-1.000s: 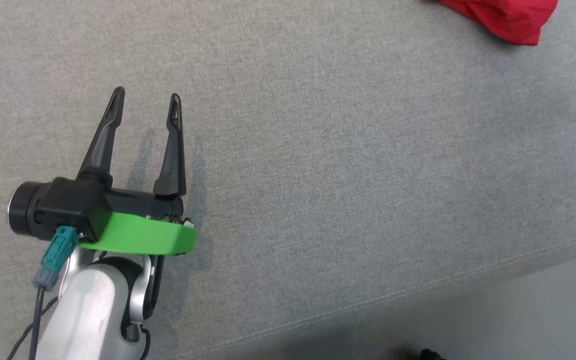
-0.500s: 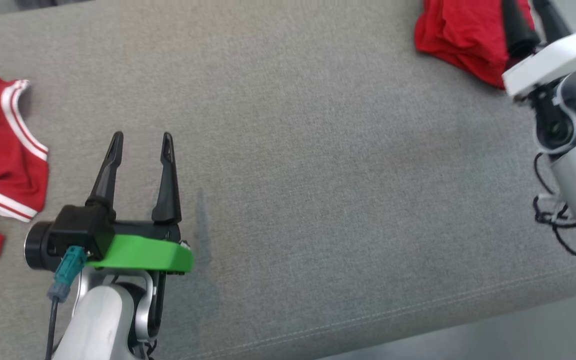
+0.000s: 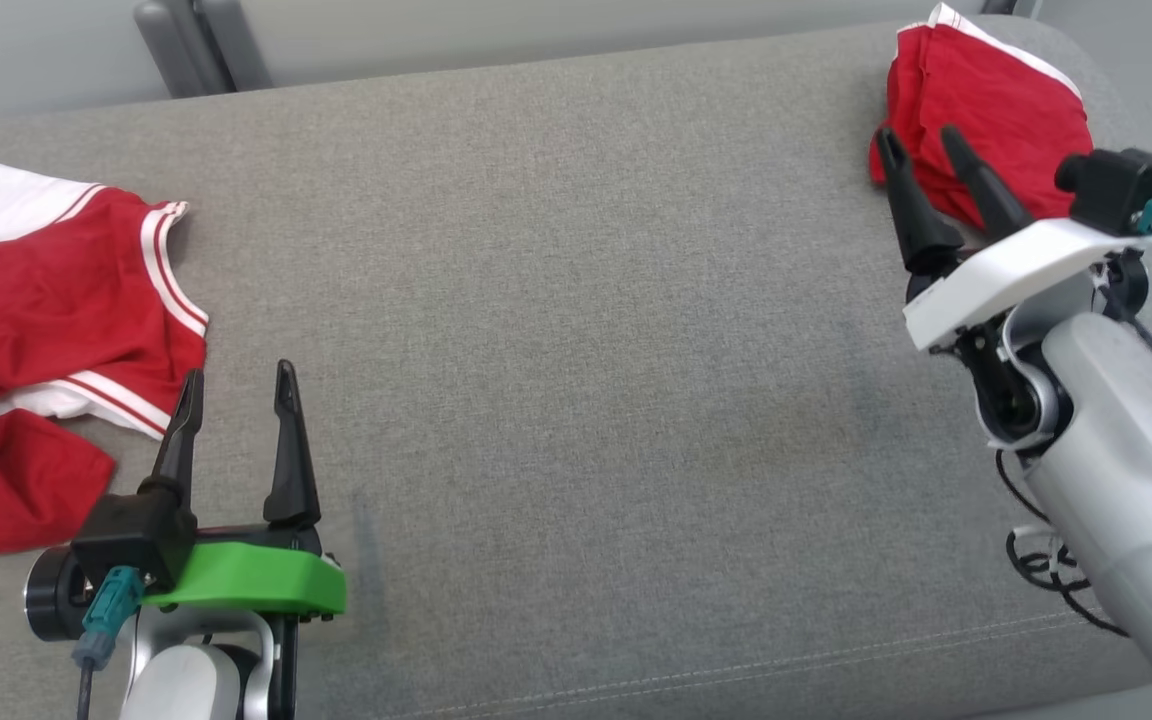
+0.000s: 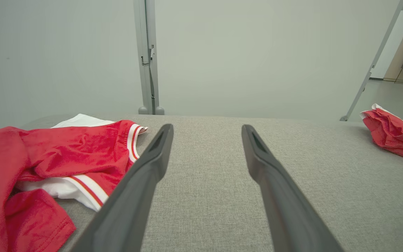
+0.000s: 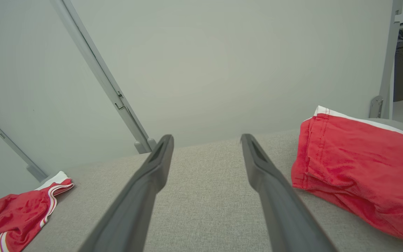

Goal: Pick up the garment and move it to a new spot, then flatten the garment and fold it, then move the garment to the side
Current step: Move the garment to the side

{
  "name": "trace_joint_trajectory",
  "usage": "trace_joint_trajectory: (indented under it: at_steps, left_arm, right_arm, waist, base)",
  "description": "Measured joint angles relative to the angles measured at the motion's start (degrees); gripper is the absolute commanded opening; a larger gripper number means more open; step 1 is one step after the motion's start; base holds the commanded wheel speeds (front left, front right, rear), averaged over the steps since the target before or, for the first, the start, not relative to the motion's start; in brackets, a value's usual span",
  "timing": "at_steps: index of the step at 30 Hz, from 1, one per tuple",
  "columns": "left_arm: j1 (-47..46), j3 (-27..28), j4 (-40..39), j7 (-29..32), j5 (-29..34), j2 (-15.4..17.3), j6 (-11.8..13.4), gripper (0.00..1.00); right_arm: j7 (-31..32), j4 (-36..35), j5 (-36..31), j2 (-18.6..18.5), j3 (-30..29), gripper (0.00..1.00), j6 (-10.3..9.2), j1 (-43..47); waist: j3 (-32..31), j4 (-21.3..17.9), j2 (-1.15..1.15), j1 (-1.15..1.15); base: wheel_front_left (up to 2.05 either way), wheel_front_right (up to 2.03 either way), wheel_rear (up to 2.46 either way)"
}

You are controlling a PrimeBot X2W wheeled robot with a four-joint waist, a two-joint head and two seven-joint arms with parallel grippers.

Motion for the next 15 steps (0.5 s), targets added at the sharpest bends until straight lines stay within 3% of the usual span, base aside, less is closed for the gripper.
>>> trace_joint_trajectory:
  at_steps: [10, 15]
  left_arm:
    - [2.35, 2.36, -0.03, -0.52, 0.03, -0.27, 0.00, 1.00]
    - [3.59, 2.56, -0.12, -0.63, 0.04, -0.36, 0.00, 1.00]
  right_arm:
    - [-0.16, -11.33, -4.90, 1.00, -5.70, 1.00, -7.04, 9.70]
    - [-0.18, -14.97, -7.66, 1.16, -7.43, 1.00, -7.78, 15.52]
  waist:
    - [-1.26, 0.13, 0.00, 0.00]
    - [-1.45, -0.19, 0.00, 0.00]
  base:
    - [0.00, 0.00, 0.00]
    - [0.00, 0.00, 0.00]
